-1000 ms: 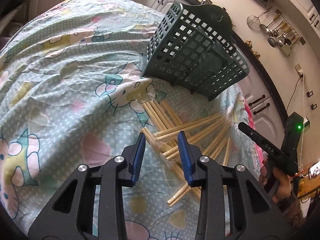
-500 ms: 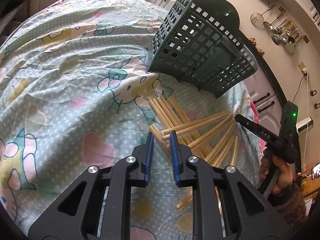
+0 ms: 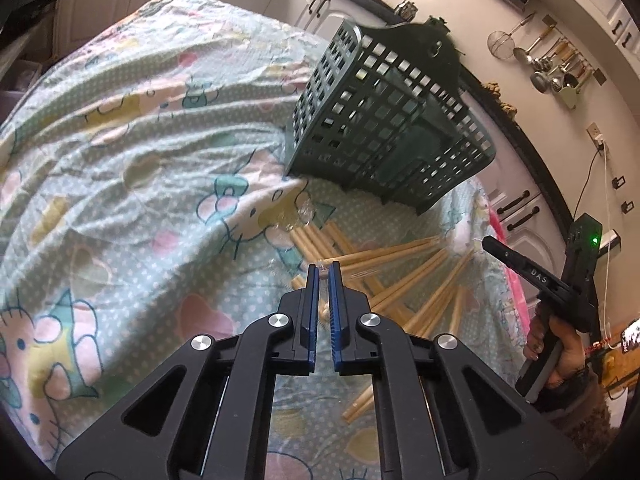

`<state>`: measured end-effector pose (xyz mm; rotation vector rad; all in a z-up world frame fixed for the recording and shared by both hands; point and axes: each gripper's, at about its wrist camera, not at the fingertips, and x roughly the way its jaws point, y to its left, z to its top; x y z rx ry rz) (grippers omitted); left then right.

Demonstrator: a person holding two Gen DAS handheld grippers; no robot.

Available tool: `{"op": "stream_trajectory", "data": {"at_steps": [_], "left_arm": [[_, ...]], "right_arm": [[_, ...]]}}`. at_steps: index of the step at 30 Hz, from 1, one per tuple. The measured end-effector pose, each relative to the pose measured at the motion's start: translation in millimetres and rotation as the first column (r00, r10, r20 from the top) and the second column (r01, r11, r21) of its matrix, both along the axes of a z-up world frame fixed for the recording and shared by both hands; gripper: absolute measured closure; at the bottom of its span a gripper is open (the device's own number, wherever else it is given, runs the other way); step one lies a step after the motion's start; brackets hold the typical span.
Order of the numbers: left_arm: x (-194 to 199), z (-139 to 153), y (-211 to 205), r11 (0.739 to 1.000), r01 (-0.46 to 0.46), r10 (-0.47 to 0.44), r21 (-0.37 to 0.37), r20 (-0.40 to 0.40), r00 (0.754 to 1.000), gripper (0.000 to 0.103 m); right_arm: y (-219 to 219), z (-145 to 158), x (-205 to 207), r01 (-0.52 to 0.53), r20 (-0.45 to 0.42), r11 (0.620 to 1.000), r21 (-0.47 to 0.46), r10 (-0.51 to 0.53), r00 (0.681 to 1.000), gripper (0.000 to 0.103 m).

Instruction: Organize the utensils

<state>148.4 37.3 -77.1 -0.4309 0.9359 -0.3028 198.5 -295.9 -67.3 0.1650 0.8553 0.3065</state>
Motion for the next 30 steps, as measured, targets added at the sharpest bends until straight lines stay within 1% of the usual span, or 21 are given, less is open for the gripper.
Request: {"op": "stream_trajectory", "data": {"at_steps": [3, 9, 16, 21, 26, 30], "left_arm": [[0, 9, -1, 1.000, 0.003, -0.003, 0.002, 0.020, 1.000, 0.101], [-1, 33, -4, 1.000, 0.028, -0.029, 0.014, 0.074, 0.997, 0.101], [-2, 73, -12, 0.997, 0.062, -0.067, 0.036, 0.161, 0.985, 0.101], [-3, 99, -20, 0.995, 0.090, -0.096, 0.040, 0.214, 0.972, 0.102], [-2, 123, -28, 0.991, 0.122, -0.131, 0.049, 0.260, 0.957, 0.102], [-1, 140, -34, 0.989, 0.139, -0.149, 0.056, 0.297, 0.943, 0.103]], "right_arm": [[6, 11, -4, -0.019, 0.029, 1.000, -0.022, 0.019, 0.999, 0.102], [14, 25, -7, -0.045, 0.055, 0.999, -0.020, 0.046, 0.997, 0.102], [29, 70, -18, -0.111, 0.156, 0.994, -0.008, 0.111, 0.982, 0.102], [46, 107, -29, -0.172, 0.233, 0.985, -0.006, 0.168, 0.958, 0.102], [65, 144, -39, -0.229, 0.311, 0.973, -0.021, 0.224, 0.924, 0.102], [75, 167, -44, -0.259, 0.352, 0.966, -0.020, 0.250, 0.902, 0.102]]}}
